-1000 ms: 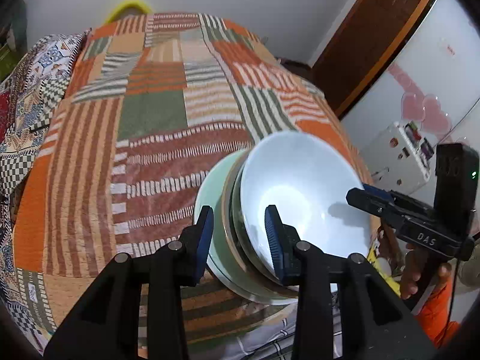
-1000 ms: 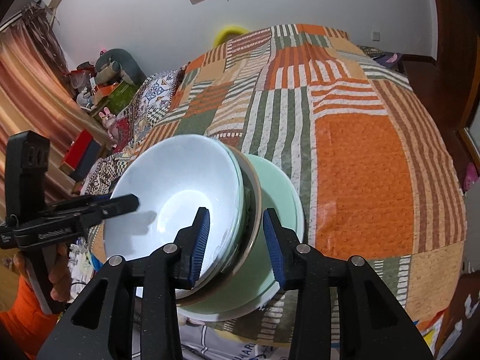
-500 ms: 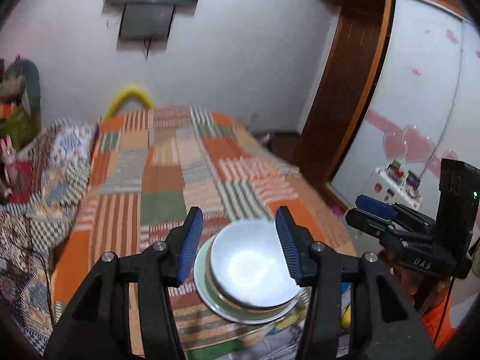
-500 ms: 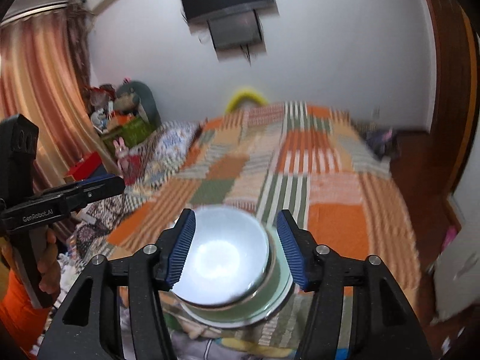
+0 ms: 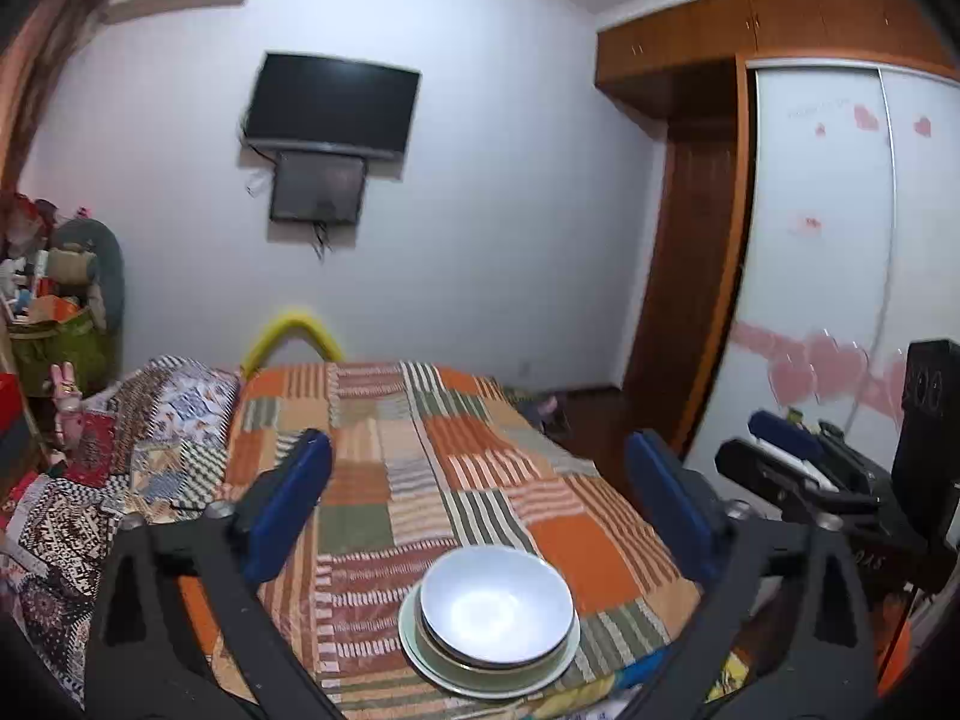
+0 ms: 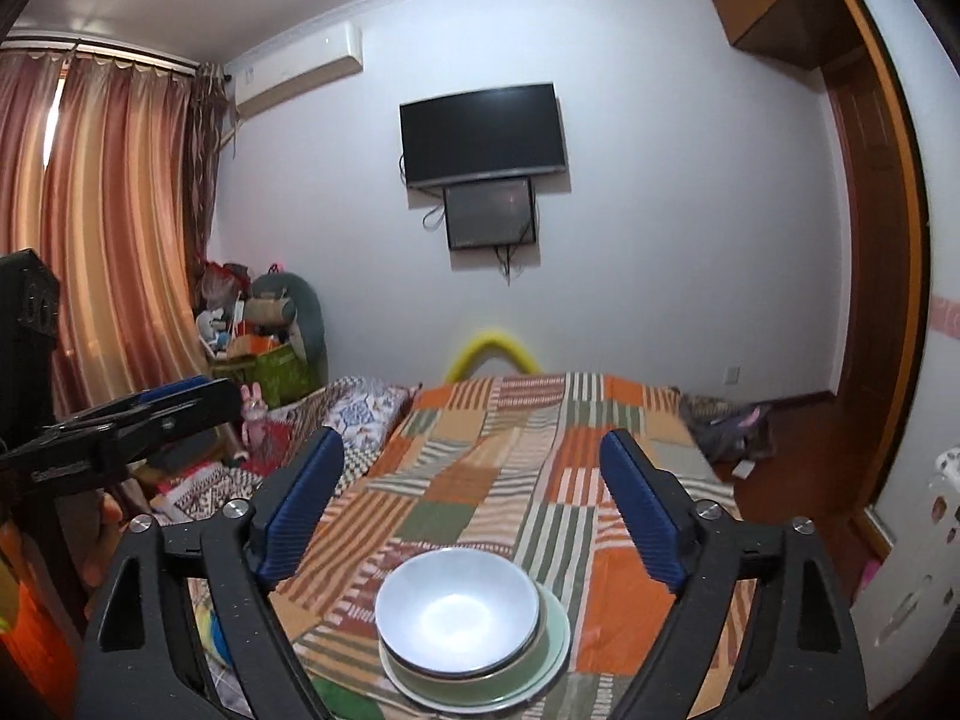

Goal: Organize plates and bowls

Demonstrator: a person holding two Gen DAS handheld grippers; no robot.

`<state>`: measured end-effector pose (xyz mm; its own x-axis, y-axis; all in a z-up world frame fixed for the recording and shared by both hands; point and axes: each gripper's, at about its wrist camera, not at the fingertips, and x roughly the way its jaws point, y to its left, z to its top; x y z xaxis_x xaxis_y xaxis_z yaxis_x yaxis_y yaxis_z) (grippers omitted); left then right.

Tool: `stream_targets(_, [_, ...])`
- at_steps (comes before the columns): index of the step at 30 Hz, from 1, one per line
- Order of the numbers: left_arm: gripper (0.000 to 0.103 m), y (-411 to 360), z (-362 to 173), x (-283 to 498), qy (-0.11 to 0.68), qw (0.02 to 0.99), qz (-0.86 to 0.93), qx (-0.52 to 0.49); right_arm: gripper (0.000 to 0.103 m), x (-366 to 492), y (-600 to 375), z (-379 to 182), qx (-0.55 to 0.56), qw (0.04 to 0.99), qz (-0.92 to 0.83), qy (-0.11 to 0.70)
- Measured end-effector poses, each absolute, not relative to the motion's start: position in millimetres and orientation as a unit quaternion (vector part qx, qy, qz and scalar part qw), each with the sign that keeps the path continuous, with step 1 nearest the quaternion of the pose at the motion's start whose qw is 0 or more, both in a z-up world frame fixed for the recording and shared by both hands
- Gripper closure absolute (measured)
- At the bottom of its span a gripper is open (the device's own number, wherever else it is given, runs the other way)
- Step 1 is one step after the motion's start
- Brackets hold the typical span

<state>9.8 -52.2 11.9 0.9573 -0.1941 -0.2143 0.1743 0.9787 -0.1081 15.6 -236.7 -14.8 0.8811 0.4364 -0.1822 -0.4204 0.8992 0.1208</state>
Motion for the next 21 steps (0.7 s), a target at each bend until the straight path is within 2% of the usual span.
stream_targets(6, [0.000,-47.6,13.1,-3.5,0.090,0.992,-0.074,-0.041,0.000,11.8,-234.1,-14.0,0.037,0.972,0.216,0.085])
stream_targets(21, [0.000,-47.5,-2.3,0.8,0.093,0.994,-0.052,-0.030,0.000,7.7,-231.4,-17.7,0.034,0.972,0.217,0.077])
